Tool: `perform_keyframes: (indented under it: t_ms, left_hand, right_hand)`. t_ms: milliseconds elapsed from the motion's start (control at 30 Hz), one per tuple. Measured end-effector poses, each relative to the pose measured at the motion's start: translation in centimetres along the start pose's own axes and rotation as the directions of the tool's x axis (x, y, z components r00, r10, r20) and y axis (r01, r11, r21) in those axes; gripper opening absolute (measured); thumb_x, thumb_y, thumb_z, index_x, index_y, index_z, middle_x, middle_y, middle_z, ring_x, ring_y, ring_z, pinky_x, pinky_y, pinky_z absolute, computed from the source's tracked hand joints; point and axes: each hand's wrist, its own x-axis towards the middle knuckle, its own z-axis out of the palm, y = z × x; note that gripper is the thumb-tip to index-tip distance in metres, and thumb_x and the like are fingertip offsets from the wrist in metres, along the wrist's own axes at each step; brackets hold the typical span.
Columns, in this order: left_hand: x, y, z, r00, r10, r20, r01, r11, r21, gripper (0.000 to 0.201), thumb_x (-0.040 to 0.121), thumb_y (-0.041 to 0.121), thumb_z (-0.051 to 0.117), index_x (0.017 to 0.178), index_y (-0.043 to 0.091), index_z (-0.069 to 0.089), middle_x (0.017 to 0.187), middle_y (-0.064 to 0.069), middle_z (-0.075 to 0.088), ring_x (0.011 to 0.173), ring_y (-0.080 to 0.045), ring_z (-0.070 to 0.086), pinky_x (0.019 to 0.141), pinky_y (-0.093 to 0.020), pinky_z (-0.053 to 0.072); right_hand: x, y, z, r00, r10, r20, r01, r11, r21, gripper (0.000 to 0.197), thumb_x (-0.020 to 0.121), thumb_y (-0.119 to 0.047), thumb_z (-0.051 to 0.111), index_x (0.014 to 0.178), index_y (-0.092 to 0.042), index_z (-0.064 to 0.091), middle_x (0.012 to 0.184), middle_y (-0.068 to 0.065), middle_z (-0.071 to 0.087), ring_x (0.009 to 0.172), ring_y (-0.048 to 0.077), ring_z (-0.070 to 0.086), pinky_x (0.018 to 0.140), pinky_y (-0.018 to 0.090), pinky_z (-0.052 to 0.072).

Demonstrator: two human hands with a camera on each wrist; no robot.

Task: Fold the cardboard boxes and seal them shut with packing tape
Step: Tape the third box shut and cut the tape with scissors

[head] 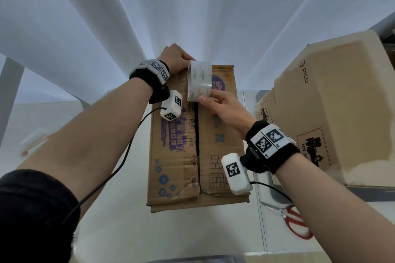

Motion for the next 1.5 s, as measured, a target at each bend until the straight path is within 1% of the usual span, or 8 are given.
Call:
perform_keyframes:
  t_ms: [100, 300, 633, 733, 900, 1033, 1200, 1500]
  left_hand:
    - [0.0, -0.1, 0.1, 1.0, 0.014, -0.01, -0.014, 1.0, 0.004, 0.028, 0.085, 0.04, 0.075, 0.108, 0.024, 0.077, 0.105, 0.0, 0.076, 0.096, -0.004, 0.059, 0.076, -0.019, 0.044]
    - [-0.5, -0.2, 0.1, 1.0, 0.016, -0.007, -0.016, 0.999, -0.035, 0.031, 0.081, 0.047, 0.076, 0.1, 0.024, 0.08, 0.099, 0.003, 0.076, 0.1, -0.009, 0.066, 0.082, -0.023, 0.049]
    - [-1.3, 0.1, 0.0, 1.0, 0.019, -0.013, -0.02, 0.999, -0.028, 0.027, 0.081, 0.048, 0.076, 0.098, 0.028, 0.08, 0.091, 0.007, 0.075, 0.088, -0.005, 0.064, 0.077, -0.023, 0.051]
    - [-1.7, 0.2, 0.1, 0.997, 0.078, 0.006, -0.078, 0.996, -0.035, 0.022, 0.084, 0.042, 0.075, 0.097, 0.026, 0.08, 0.085, 0.008, 0.075, 0.08, -0.005, 0.064, 0.088, -0.032, 0.055]
    - [-3.4, 0.8, -0.2, 0.958, 0.287, -0.016, -0.284, 0.953, 0.1, 0.025, 0.097, 0.013, 0.06, 0.118, 0.017, 0.073, 0.123, -0.001, 0.068, 0.113, -0.013, 0.06, 0.095, -0.015, 0.038]
    - [-5.1, 1.1, -0.4, 0.893, 0.411, 0.185, -0.45, 0.823, 0.346, 0.028, 0.096, 0.004, 0.054, 0.12, 0.01, 0.069, 0.132, -0.002, 0.063, 0.12, -0.023, 0.058, 0.103, -0.036, 0.045]
    - [-6.4, -0.3, -0.5, 0.862, 0.384, 0.332, -0.506, 0.701, 0.503, 0.058, 0.101, 0.02, 0.054, 0.154, 0.027, 0.032, 0.162, 0.007, 0.024, 0.144, -0.019, 0.034, 0.115, -0.045, 0.034]
    - [-7.4, -1.9, -1.2, 0.802, 0.324, 0.502, -0.588, 0.577, 0.567, 0.06, 0.106, 0.038, 0.026, 0.158, 0.027, -0.004, 0.165, 0.006, -0.011, 0.152, -0.015, -0.006, 0.125, -0.04, 0.007]
  right_hand:
    - [-0.2, 0.2, -0.1, 1.0, -0.017, -0.022, 0.018, 0.999, 0.046, 0.033, 0.099, -0.02, 0.058, 0.13, -0.01, 0.063, 0.128, 0.0, 0.067, 0.111, 0.001, 0.062, 0.084, 0.01, 0.048]
    - [-1.1, 0.6, 0.0, 0.999, -0.043, 0.007, 0.043, 0.996, 0.083, 0.033, 0.098, -0.021, 0.061, 0.126, -0.006, 0.066, 0.125, 0.002, 0.069, 0.117, 0.007, 0.063, 0.105, 0.026, 0.048]
    - [-3.8, 1.9, 0.8, 0.998, -0.054, 0.026, 0.051, 0.991, 0.121, 0.029, 0.096, -0.02, 0.063, 0.121, -0.008, 0.069, 0.122, 0.001, 0.071, 0.115, 0.01, 0.065, 0.103, 0.029, 0.05]
    - [-4.0, 2.2, 0.4, 0.998, -0.054, 0.039, 0.049, 0.993, 0.109, 0.03, 0.095, -0.014, 0.064, 0.124, -0.008, 0.068, 0.125, 0.001, 0.07, 0.117, 0.011, 0.064, 0.104, 0.029, 0.049]
    - [-4.0, 2.3, 0.5, 0.996, -0.084, 0.022, 0.082, 0.991, 0.104, 0.031, 0.097, -0.016, 0.062, 0.126, -0.009, 0.066, 0.128, 0.0, 0.068, 0.119, 0.012, 0.062, 0.103, 0.031, 0.05]
    - [-4.1, 1.8, 0.9, 0.994, -0.109, -0.002, 0.108, 0.987, 0.12, 0.027, 0.097, -0.014, 0.06, 0.124, -0.012, 0.066, 0.123, -0.005, 0.069, 0.112, 0.004, 0.064, 0.095, 0.023, 0.051]
    - [-4.2, 1.4, 1.6, 0.993, -0.114, -0.007, 0.114, 0.988, 0.104, 0.032, 0.098, -0.015, 0.059, 0.129, -0.007, 0.063, 0.127, 0.003, 0.067, 0.115, 0.008, 0.063, 0.093, 0.021, 0.051]
    - [-4.2, 1.0, 2.7, 0.997, -0.08, 0.006, 0.079, 0.995, 0.066, 0.036, 0.1, -0.02, 0.058, 0.133, -0.009, 0.06, 0.128, 0.004, 0.066, 0.118, 0.013, 0.062, 0.102, 0.031, 0.051]
